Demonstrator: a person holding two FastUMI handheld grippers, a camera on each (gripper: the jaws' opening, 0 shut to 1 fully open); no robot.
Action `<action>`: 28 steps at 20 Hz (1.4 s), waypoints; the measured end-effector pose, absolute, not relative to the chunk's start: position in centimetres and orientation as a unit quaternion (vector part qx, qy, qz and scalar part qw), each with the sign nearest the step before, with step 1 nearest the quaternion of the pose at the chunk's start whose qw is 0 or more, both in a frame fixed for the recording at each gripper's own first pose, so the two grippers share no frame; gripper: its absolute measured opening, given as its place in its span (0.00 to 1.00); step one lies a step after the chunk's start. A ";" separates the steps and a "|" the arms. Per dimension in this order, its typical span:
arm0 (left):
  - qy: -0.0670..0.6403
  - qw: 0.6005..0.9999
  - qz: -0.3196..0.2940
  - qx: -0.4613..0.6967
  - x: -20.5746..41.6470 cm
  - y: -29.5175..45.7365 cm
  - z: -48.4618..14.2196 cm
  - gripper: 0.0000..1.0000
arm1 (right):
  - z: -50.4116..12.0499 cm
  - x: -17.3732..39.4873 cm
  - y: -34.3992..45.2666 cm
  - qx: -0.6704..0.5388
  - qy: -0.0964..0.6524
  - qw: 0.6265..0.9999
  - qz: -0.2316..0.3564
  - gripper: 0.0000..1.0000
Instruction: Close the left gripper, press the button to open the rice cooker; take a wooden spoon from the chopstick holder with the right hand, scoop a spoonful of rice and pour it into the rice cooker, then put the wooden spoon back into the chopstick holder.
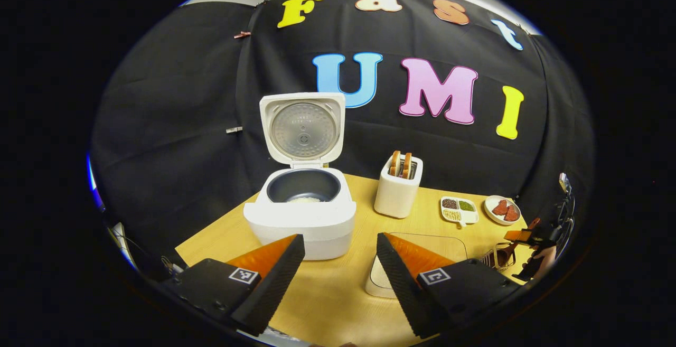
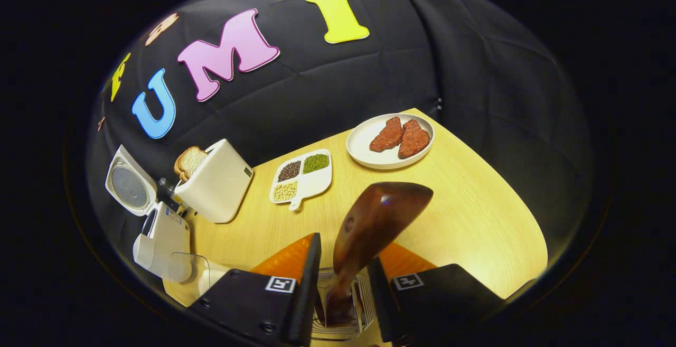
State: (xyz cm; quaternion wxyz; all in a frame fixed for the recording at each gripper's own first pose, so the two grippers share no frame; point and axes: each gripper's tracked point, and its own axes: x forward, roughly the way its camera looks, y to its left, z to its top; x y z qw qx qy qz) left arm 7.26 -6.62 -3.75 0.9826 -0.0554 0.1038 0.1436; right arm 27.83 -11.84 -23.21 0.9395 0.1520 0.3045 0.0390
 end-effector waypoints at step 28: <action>0.089 0.988 0.119 -0.041 0.7 0.0 -7.1 0.95 | -6.1 22.5 -1.1 0.153 0.202 0.962 0.098 0.14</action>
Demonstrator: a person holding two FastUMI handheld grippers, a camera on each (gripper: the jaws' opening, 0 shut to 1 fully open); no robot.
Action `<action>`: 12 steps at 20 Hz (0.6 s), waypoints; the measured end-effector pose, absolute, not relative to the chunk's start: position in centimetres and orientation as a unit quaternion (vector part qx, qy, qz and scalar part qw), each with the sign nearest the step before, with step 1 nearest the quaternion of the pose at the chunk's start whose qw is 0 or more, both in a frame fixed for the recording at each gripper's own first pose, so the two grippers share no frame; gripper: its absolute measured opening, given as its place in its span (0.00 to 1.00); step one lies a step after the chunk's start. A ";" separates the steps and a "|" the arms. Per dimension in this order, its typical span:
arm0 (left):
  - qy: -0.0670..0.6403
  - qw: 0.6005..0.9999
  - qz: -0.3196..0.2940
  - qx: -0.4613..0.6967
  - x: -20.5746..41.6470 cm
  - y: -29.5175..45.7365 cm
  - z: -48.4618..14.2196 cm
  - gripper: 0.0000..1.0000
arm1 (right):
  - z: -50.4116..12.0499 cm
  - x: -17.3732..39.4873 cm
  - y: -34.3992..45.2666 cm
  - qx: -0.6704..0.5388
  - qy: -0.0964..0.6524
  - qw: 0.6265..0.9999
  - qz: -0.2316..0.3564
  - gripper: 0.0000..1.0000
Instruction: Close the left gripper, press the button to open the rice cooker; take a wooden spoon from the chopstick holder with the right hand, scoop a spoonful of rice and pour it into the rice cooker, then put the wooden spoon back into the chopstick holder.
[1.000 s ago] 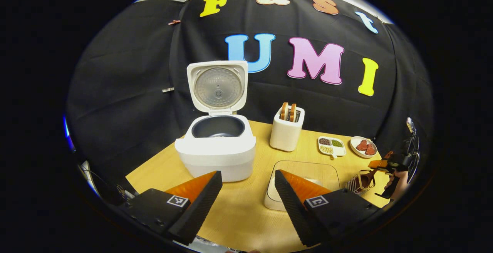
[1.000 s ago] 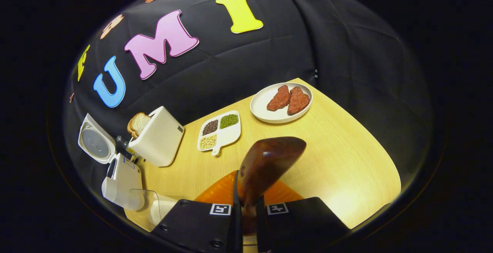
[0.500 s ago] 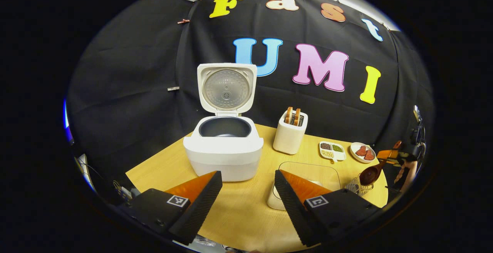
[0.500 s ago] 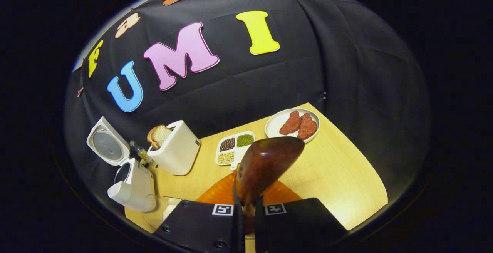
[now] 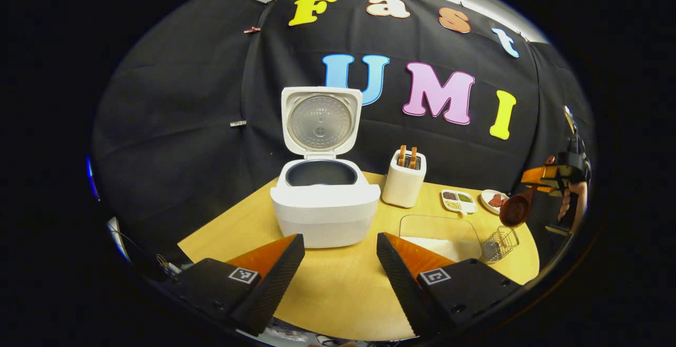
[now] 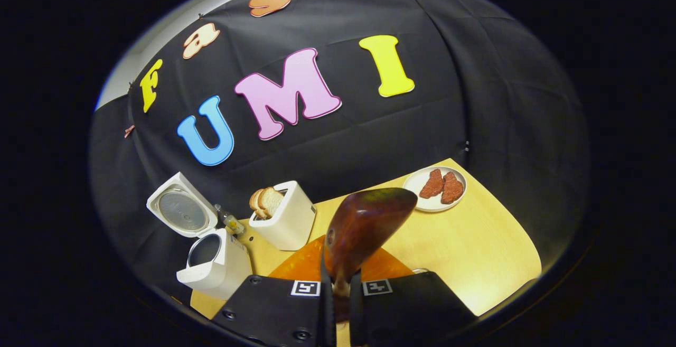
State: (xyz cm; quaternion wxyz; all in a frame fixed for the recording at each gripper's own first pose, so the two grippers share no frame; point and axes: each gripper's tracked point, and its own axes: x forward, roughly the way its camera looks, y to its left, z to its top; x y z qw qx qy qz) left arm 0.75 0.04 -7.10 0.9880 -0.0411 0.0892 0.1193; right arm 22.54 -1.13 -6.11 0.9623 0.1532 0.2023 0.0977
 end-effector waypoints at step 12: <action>0.109 0.990 0.058 -0.064 -1.0 4.0 -10.1 0.95 | -11.7 20.2 9.5 0.038 0.202 0.967 0.148 0.14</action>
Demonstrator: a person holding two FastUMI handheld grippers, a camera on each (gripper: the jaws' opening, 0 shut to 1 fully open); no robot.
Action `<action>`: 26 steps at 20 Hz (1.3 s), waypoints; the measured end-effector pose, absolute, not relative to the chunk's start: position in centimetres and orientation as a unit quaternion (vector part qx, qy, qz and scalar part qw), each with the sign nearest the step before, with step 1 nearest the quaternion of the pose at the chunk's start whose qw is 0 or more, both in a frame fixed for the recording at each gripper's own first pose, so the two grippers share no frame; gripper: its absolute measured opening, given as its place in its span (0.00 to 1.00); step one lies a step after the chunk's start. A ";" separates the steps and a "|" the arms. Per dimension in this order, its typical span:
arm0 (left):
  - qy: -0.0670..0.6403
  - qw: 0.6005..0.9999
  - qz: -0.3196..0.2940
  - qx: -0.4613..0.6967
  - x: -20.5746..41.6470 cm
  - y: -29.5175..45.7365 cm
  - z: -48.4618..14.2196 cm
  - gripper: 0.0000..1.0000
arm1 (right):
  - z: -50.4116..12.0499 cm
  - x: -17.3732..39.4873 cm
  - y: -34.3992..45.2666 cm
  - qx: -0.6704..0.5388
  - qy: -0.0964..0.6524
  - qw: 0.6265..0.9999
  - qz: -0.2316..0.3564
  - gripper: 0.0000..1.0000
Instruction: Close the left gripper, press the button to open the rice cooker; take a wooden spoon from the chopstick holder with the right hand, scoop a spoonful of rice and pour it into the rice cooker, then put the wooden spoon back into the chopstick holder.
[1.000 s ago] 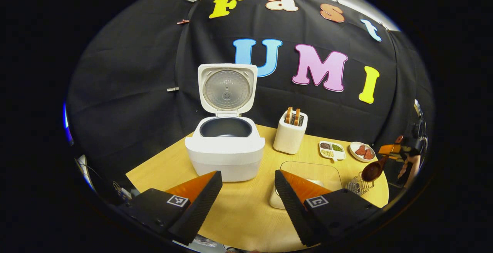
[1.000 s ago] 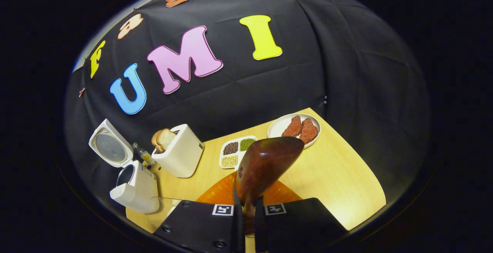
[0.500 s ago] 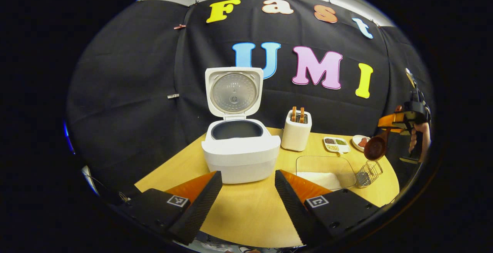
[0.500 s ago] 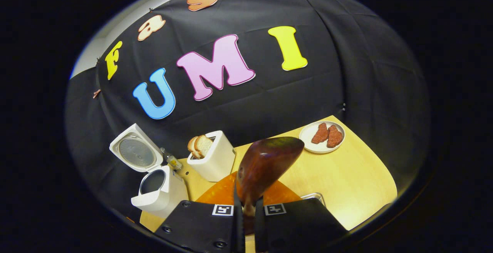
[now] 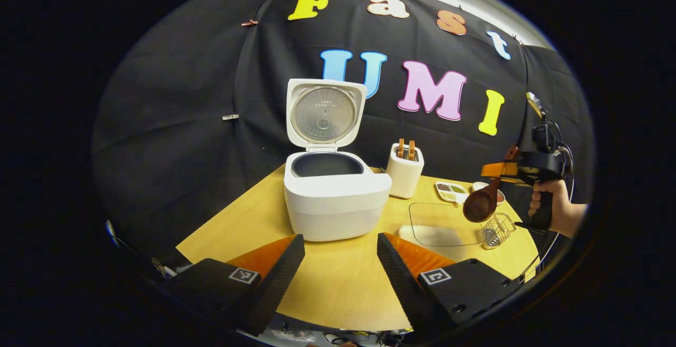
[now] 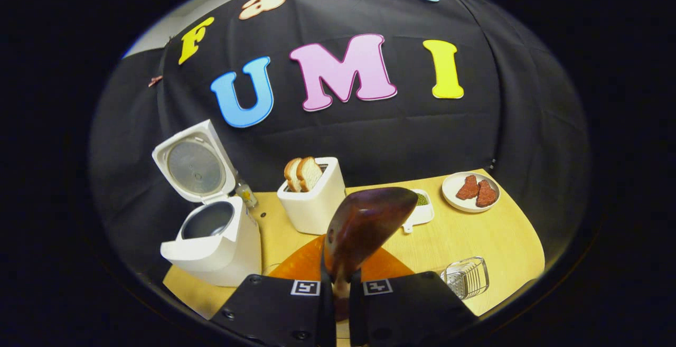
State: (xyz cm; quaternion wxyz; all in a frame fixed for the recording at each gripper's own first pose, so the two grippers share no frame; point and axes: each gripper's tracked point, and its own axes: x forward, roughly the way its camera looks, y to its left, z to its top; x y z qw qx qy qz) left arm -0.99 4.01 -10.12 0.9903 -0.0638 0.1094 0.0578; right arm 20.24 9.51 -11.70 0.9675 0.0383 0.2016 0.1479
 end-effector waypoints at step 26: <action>0.164 0.974 0.030 -0.153 2.2 9.4 -16.0 0.95 | -24.2 14.9 16.7 0.012 0.303 0.947 0.108 0.15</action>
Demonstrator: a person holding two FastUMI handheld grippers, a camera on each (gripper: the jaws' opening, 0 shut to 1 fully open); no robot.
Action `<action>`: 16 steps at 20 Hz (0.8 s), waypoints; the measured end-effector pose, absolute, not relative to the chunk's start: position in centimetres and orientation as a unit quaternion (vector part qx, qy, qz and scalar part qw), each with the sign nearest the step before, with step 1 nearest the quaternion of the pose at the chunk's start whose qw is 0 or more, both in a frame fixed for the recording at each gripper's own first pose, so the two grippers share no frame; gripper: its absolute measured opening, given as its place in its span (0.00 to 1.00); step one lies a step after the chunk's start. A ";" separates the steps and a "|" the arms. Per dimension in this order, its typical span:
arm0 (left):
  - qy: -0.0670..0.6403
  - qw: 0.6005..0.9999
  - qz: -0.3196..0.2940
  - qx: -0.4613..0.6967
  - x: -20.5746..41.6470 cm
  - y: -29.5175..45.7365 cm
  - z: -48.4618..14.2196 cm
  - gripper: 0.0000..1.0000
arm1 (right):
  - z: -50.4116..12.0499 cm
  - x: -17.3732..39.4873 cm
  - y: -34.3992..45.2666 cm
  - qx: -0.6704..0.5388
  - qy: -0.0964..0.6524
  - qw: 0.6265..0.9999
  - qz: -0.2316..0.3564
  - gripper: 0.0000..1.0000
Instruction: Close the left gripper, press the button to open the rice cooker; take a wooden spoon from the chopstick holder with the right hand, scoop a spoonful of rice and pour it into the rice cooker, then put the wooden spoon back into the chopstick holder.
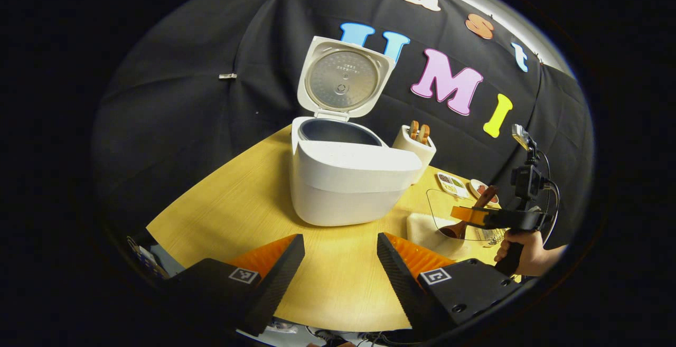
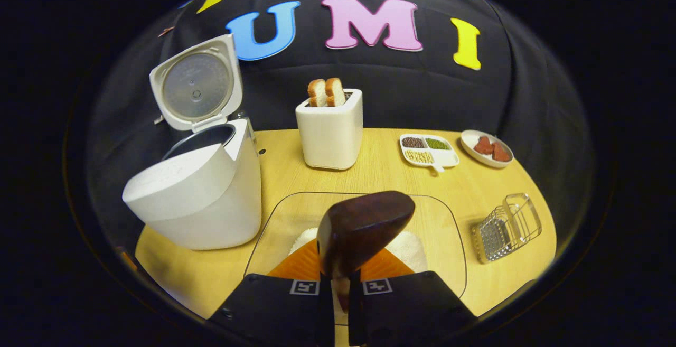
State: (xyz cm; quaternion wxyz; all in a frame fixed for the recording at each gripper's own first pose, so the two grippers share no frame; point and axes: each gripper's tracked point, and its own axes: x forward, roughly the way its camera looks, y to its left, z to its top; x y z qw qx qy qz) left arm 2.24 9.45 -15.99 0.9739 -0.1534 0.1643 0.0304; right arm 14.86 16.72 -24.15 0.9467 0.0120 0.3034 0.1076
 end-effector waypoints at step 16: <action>0.161 0.975 0.022 -0.149 3.0 9.3 -15.1 0.95 | -22.9 15.5 15.6 0.315 0.387 0.866 0.043 0.14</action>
